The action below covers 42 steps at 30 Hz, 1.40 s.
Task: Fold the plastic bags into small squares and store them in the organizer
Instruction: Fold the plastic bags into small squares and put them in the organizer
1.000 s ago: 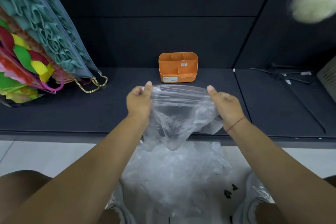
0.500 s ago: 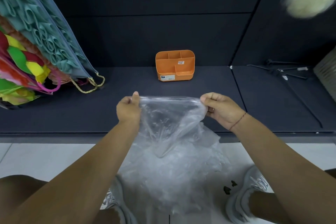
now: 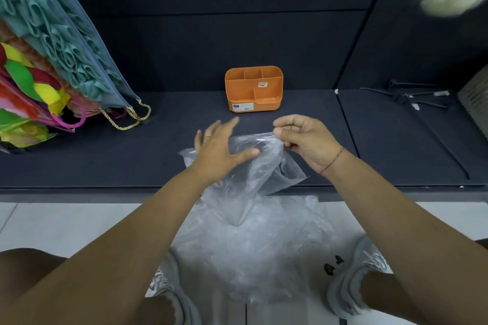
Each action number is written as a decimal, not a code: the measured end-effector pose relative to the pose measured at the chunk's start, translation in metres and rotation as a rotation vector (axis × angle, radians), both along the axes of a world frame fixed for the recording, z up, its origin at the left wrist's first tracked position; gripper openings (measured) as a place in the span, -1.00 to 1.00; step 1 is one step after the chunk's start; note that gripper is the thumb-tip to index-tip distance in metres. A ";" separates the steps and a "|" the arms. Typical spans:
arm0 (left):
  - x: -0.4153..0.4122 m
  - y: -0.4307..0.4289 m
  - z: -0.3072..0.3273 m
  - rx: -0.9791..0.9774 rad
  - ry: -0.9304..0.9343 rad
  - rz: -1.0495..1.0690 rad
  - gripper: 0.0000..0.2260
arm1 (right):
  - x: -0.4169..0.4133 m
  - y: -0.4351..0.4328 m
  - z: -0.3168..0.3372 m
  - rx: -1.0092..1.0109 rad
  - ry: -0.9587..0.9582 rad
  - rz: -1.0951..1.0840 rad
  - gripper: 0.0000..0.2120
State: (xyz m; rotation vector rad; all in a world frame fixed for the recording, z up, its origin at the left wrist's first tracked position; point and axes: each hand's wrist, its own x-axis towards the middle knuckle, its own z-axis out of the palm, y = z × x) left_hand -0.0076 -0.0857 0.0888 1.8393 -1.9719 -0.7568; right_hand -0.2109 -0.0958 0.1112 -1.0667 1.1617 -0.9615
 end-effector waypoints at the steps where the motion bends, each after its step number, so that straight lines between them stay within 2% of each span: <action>1: -0.004 0.000 0.004 0.033 0.048 -0.060 -0.35 | 0.005 0.000 0.001 -0.008 0.005 0.039 -0.87; 3: -0.010 0.001 0.009 0.101 0.287 -0.084 -0.68 | 0.013 -0.001 0.001 -0.020 -0.001 0.077 -0.87; 4: -0.011 0.002 0.011 0.126 0.405 -0.058 -0.74 | 0.015 -0.001 0.001 -0.020 -0.019 0.068 -0.88; 7: -0.008 0.002 0.017 0.170 0.555 0.094 -0.73 | 0.010 0.001 -0.003 -0.024 0.029 -0.015 -0.81; 10: -0.002 0.005 0.018 0.202 0.657 0.222 -0.74 | -0.013 0.009 -0.021 0.063 0.084 0.016 -0.55; 12: 0.003 0.004 0.014 0.201 0.690 0.272 -0.67 | -0.026 0.018 -0.035 0.181 0.005 0.134 -0.48; 14: 0.009 0.003 0.009 0.206 0.717 0.312 -0.66 | -0.028 0.025 -0.045 0.239 -0.079 0.196 -0.52; 19: 0.016 0.002 0.000 0.272 0.782 0.407 -0.69 | -0.009 0.026 -0.047 0.189 -0.153 -0.089 -0.94; 23: 0.020 -0.002 -0.008 0.293 0.824 0.486 -0.71 | -0.010 0.015 -0.042 0.173 -0.186 -0.202 -0.84; 28: 0.035 -0.010 -0.022 0.266 0.938 0.747 -0.72 | -0.035 0.000 -0.050 0.265 -0.179 -0.448 -0.88; 30: 0.039 -0.013 -0.025 0.259 0.975 0.834 -0.78 | -0.046 -0.004 -0.055 0.305 -0.149 -0.500 -0.90; 33: 0.039 -0.020 -0.031 0.263 1.027 0.890 -0.86 | -0.058 -0.014 -0.063 0.329 -0.087 -0.524 -0.89; 38: 0.038 -0.036 -0.051 0.303 1.113 0.905 -0.85 | -0.069 -0.045 -0.081 0.309 0.013 -0.513 -0.82; 42: 0.038 -0.058 -0.077 0.322 1.115 0.948 -0.89 | -0.076 -0.078 -0.103 0.314 0.067 -0.508 -0.81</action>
